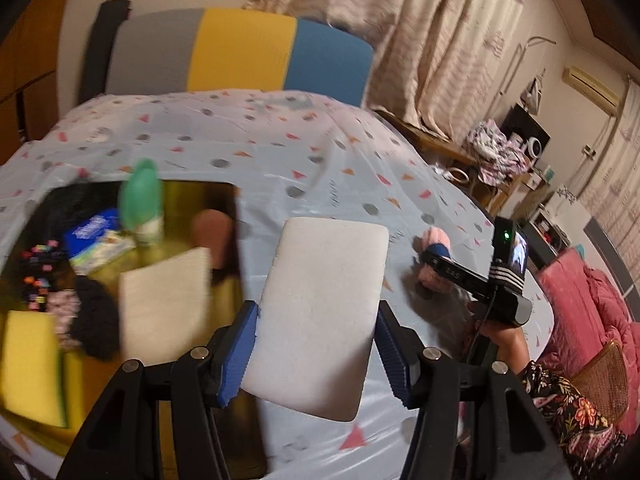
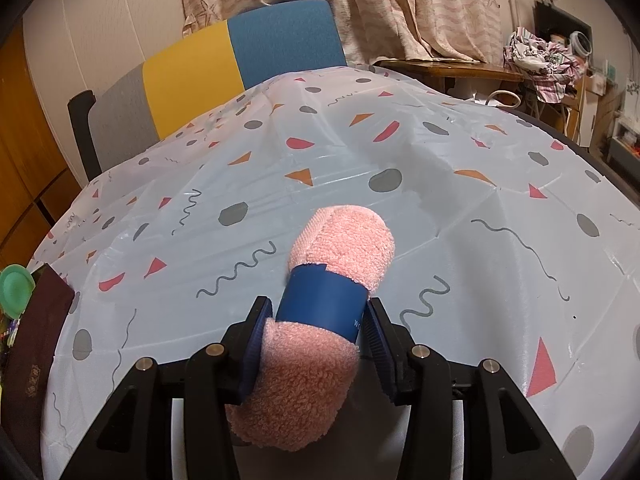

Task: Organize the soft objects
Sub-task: 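Put white sponge in tray with left gripper while right gripper holds the towel roll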

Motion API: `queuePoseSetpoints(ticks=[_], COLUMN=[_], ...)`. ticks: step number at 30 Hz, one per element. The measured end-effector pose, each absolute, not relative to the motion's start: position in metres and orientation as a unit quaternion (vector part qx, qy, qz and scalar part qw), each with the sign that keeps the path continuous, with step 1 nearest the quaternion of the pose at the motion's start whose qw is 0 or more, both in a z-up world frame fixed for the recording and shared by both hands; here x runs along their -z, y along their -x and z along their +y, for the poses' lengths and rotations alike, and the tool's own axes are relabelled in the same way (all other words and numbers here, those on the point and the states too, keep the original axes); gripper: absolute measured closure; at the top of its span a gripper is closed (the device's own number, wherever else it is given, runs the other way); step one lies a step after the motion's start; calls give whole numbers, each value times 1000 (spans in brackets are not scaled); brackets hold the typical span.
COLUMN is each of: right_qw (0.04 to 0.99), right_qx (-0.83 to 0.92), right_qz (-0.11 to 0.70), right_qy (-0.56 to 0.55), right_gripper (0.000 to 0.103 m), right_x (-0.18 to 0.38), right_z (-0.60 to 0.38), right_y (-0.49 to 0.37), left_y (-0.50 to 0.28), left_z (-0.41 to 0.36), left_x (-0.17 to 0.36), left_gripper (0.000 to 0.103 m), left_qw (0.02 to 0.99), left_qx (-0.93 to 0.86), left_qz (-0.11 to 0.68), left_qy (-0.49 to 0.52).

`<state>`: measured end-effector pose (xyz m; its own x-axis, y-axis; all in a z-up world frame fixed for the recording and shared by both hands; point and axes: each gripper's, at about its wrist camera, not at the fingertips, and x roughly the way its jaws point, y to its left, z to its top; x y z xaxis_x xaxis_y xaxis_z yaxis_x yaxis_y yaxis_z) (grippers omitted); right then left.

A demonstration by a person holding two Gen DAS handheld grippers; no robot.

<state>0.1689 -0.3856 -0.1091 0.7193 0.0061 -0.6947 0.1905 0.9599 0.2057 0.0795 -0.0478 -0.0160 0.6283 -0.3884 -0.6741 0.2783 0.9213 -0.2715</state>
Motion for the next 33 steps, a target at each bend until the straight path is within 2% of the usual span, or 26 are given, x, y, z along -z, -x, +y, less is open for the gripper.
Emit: queuePoseSetpoints(ticks=[6, 13, 27, 30, 33], right_qw=[917, 917, 916, 916, 915], right_qx=[53, 58, 70, 71, 74], right_qz=[373, 376, 382, 383, 384], right_qy=[-127, -118, -101, -98, -95], right_gripper=[55, 54, 51, 51, 50], right_x=[109, 108, 108, 108, 108], right_z=[-384, -381, -376, -375, -375], right_y=[-170, -170, -172, -172, -173], left_y=[-69, -68, -61, -58, -54], left_z=[6, 60, 78, 80, 83], left_x=[12, 43, 69, 74, 71], left_gripper=[44, 44, 40, 37, 27], left_qw=[913, 904, 895, 891, 897], left_qx=[133, 77, 53, 50, 45], left_qz=[381, 413, 439, 446, 435], left_qy=[55, 77, 59, 63, 64])
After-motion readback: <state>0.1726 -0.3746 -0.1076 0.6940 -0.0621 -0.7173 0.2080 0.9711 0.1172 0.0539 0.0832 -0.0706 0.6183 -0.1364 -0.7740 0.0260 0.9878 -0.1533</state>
